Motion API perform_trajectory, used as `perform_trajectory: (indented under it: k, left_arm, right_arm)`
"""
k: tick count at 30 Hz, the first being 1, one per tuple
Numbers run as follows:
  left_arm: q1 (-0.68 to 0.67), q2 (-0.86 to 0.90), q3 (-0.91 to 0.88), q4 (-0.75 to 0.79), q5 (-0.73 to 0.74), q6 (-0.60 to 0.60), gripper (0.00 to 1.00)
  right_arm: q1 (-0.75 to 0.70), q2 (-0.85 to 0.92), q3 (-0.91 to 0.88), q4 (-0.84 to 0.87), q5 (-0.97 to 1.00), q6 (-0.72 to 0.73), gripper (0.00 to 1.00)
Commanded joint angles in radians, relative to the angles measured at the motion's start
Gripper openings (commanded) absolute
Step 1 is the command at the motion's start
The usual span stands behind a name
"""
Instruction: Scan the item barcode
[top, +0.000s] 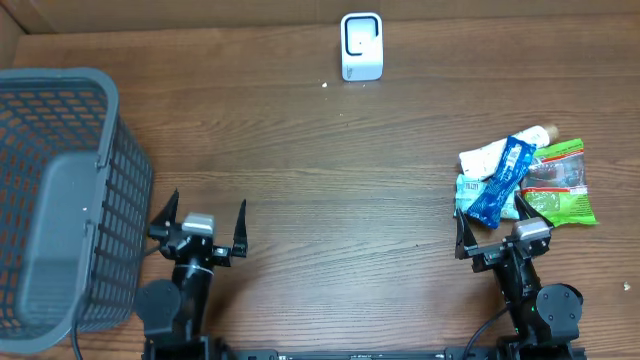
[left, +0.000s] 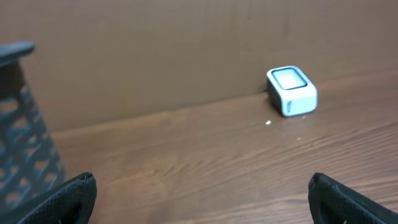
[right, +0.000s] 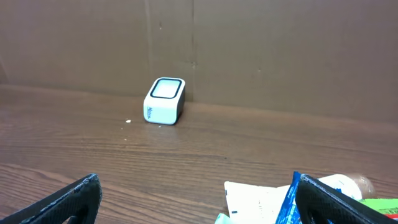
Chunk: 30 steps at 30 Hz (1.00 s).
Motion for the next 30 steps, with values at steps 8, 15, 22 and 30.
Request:
perform_trajectory:
  k: [8, 15, 22, 30]
  left_arm:
    - [-0.017, -0.216, -0.159, -0.055, -0.084, 0.008, 1.0]
    - [-0.034, -0.214, -0.159, -0.059, -0.087, 0.004, 1.0]
    - [-0.027, -0.212, -0.159, -0.06, -0.087, 0.004, 1.0]
    - [-0.027, -0.212, -0.159, -0.06, -0.088, 0.004, 1.0]
  right_arm:
    - [-0.004, -0.01, -0.009, 0.006, -0.002, -0.001, 1.0]
    - [-0.004, -0.01, -0.009, 0.006, -0.002, -0.001, 1.0]
    - [-0.004, -0.01, -0.009, 0.006, -0.002, -0.001, 1.0]
    - [-0.004, -0.01, -0.009, 0.006, -0.002, -0.001, 1.0]
